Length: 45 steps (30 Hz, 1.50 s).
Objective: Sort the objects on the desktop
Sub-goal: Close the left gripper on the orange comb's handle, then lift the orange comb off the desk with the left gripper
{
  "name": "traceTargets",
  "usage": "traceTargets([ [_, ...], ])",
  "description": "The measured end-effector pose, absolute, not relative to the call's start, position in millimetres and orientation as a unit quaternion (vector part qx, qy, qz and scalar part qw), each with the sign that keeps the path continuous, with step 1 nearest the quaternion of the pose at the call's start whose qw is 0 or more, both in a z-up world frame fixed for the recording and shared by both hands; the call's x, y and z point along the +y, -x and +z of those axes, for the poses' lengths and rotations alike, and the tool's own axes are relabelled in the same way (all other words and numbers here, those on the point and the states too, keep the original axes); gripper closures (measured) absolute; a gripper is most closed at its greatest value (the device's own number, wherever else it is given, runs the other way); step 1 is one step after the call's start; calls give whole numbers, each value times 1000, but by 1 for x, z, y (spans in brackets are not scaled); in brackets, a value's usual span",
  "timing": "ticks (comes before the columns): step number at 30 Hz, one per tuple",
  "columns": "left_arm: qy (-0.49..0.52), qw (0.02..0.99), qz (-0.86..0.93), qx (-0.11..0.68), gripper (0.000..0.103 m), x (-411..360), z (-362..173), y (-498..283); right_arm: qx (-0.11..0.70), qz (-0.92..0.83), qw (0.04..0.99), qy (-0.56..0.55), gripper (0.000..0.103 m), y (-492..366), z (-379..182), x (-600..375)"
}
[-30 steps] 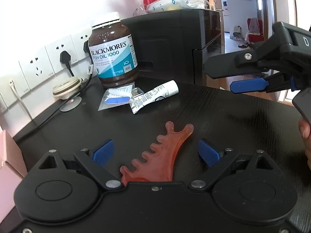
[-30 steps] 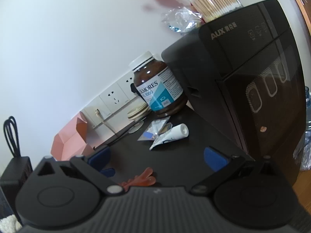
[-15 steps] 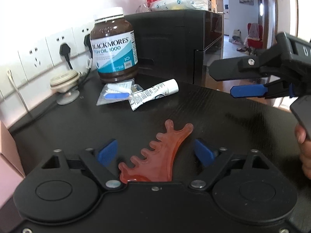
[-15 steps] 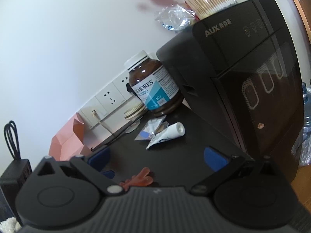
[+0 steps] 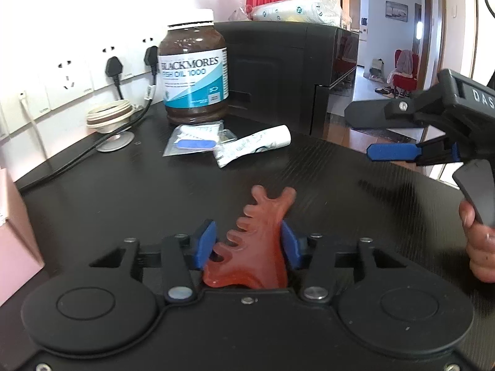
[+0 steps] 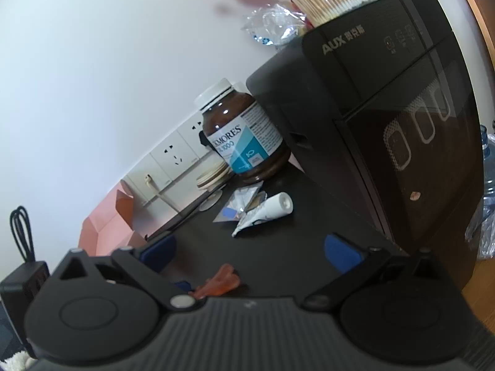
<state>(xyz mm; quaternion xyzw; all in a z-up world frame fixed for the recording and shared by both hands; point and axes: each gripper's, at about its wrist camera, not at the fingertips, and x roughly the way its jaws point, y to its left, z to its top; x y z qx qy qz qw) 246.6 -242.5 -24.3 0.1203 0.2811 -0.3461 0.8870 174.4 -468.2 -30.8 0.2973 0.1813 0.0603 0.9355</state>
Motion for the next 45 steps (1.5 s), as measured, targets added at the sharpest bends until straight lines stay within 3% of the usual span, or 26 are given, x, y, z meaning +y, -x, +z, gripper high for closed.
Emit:
traceTargets([
  [28, -70, 927, -212, 300, 58, -94, -20, -186, 186, 56, 946, -258, 1, -174, -27, -456],
  [45, -82, 924, -220, 303, 54, -96, -20, -194, 205, 73, 956, -195, 1, -179, -23, -434],
])
